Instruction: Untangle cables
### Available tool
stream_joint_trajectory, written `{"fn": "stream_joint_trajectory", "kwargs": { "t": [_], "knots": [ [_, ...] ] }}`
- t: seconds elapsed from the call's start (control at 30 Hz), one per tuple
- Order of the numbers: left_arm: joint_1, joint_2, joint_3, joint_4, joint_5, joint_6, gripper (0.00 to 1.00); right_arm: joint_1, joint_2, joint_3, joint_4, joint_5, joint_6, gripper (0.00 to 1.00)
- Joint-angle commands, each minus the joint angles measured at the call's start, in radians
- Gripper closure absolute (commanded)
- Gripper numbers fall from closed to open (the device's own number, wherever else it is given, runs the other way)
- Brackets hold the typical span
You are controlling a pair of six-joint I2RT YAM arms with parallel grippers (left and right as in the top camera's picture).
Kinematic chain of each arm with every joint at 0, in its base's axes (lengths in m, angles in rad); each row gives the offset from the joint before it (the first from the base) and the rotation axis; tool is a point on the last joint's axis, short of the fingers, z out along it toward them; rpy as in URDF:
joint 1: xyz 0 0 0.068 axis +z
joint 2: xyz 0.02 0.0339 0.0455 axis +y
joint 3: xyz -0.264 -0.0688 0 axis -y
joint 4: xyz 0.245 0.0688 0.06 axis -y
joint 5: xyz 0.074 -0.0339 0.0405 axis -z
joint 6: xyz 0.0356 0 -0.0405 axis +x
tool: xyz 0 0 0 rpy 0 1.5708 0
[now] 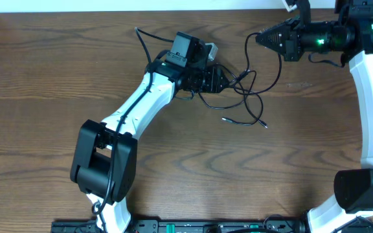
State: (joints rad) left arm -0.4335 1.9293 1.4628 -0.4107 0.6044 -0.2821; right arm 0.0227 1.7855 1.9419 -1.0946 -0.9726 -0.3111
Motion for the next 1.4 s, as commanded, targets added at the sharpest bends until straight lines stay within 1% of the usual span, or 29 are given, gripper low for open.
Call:
{"fn": "stream_joint_trajectory", "kwargs": {
  "t": [0.0, 0.13, 0.3, 0.47, 0.8, 0.97, 1.03, 1.1, 1.13, 1.17, 1.2, 1.23, 1.37],
  "knots": [
    [-0.03, -0.001, 0.007, 0.019, 0.017, 0.068, 0.39, 0.005, -0.008, 0.007, 0.001, -0.021, -0.019, 0.99],
    [-0.055, 0.005, 0.007, 0.075, 0.004, 0.129, 0.39, 0.005, -0.008, 0.007, 0.0, -0.021, -0.019, 0.99],
    [-0.072, 0.033, 0.007, 0.149, -0.104, 0.132, 0.39, 0.005, -0.008, 0.007, -0.003, -0.021, -0.019, 0.99],
    [-0.072, 0.058, 0.007, 0.203, -0.108, 0.132, 0.4, 0.005, -0.008, 0.007, -0.006, -0.021, -0.02, 0.99],
    [-0.108, 0.095, 0.007, 0.212, -0.093, 0.132, 0.41, 0.005, -0.008, 0.007, -0.006, -0.021, -0.02, 0.99],
    [-0.112, 0.1, 0.007, 0.258, -0.093, 0.132, 0.55, 0.005, -0.008, 0.007, -0.006, -0.021, -0.019, 0.99],
    [-0.112, 0.1, 0.007, 0.284, -0.093, 0.132, 0.57, 0.005, -0.008, 0.007, -0.006, -0.021, -0.019, 0.99],
    [-0.114, 0.1, 0.007, 0.299, -0.093, 0.132, 0.57, 0.005, -0.008, 0.007, -0.007, -0.021, -0.019, 0.99],
    [-0.116, 0.1, 0.007, 0.301, -0.093, 0.132, 0.61, 0.005, -0.008, 0.007, -0.008, -0.021, -0.019, 0.99],
    [-0.116, 0.1, 0.007, 0.301, -0.093, 0.132, 0.69, 0.005, -0.008, 0.007, -0.009, -0.021, -0.019, 0.99],
    [-0.116, 0.1, 0.007, 0.296, -0.093, 0.132, 0.87, 0.005, -0.008, 0.007, -0.009, -0.019, -0.02, 0.99],
    [-0.115, 0.1, 0.007, 0.293, -0.093, 0.132, 0.92, 0.005, -0.008, 0.007, -0.009, -0.008, -0.019, 0.99],
    [-0.1, 0.084, 0.007, 0.291, -0.092, 0.131, 0.92, 0.005, -0.007, 0.007, -0.009, 0.072, -0.019, 0.99]
  ]
}}
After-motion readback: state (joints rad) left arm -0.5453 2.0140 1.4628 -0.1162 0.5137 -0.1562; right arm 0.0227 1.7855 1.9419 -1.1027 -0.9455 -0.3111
